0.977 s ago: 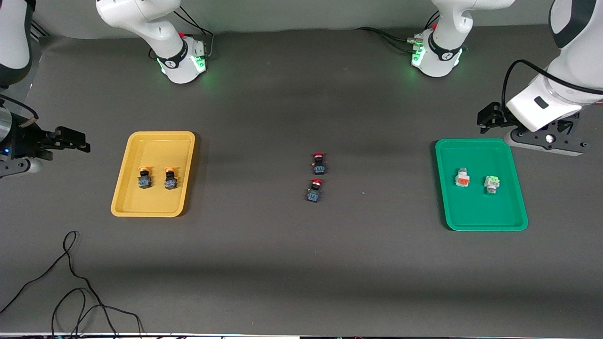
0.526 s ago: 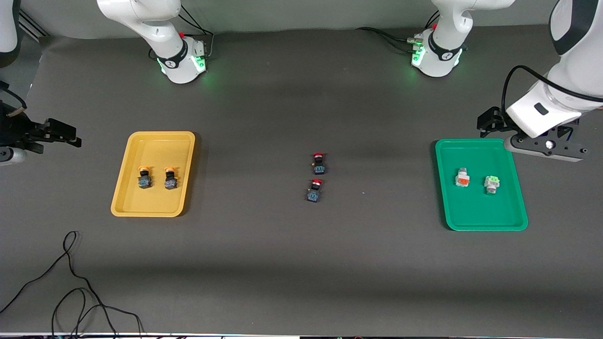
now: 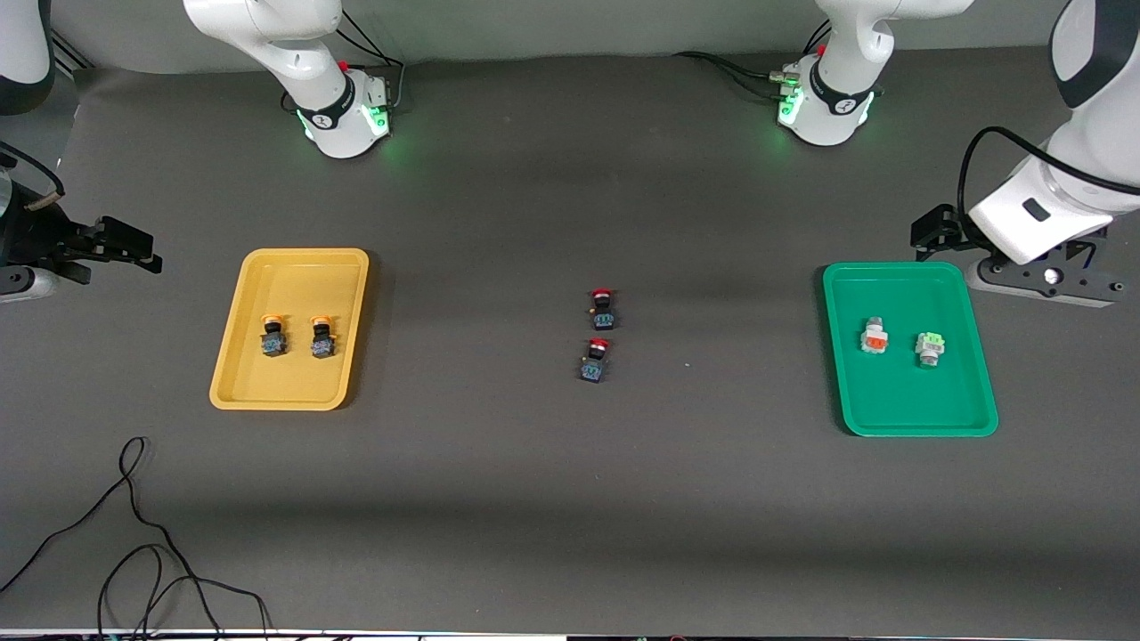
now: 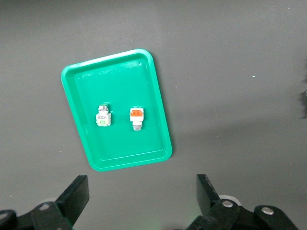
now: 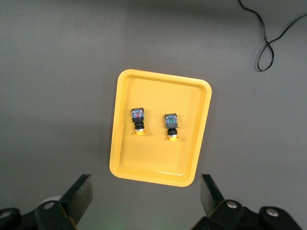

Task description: Place green and yellow buttons in trays

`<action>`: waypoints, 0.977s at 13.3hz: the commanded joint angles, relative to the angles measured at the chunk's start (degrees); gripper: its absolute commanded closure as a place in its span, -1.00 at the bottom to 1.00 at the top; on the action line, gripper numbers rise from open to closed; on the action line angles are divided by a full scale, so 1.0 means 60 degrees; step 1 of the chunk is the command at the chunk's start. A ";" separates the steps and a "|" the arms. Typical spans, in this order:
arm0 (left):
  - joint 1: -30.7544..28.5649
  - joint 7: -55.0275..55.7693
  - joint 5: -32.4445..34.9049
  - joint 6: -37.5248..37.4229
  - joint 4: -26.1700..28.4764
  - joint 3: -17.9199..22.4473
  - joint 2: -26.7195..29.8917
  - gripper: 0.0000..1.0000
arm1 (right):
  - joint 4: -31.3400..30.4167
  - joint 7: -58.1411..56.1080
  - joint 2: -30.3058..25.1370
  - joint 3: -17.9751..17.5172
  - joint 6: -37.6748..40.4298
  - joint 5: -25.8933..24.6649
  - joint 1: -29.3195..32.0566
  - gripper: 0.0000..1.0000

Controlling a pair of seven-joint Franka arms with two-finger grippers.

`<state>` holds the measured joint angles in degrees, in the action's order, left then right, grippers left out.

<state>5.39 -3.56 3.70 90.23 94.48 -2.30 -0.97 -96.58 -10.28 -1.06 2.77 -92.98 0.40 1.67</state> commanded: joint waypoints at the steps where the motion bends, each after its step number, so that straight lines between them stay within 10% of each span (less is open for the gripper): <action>1: -0.0107 -0.0023 -0.0030 -0.0258 -0.0233 0.0002 -0.0102 -1.00 | 0.0321 0.0262 0.0148 -0.0111 -0.0001 -0.0213 0.0160 -0.99; 13: -0.0107 0.0080 -0.0030 -0.0258 -0.0219 0.0002 -0.0116 -1.00 | 0.0307 0.0512 0.0104 -0.0433 0.0204 -0.0213 0.0396 -0.99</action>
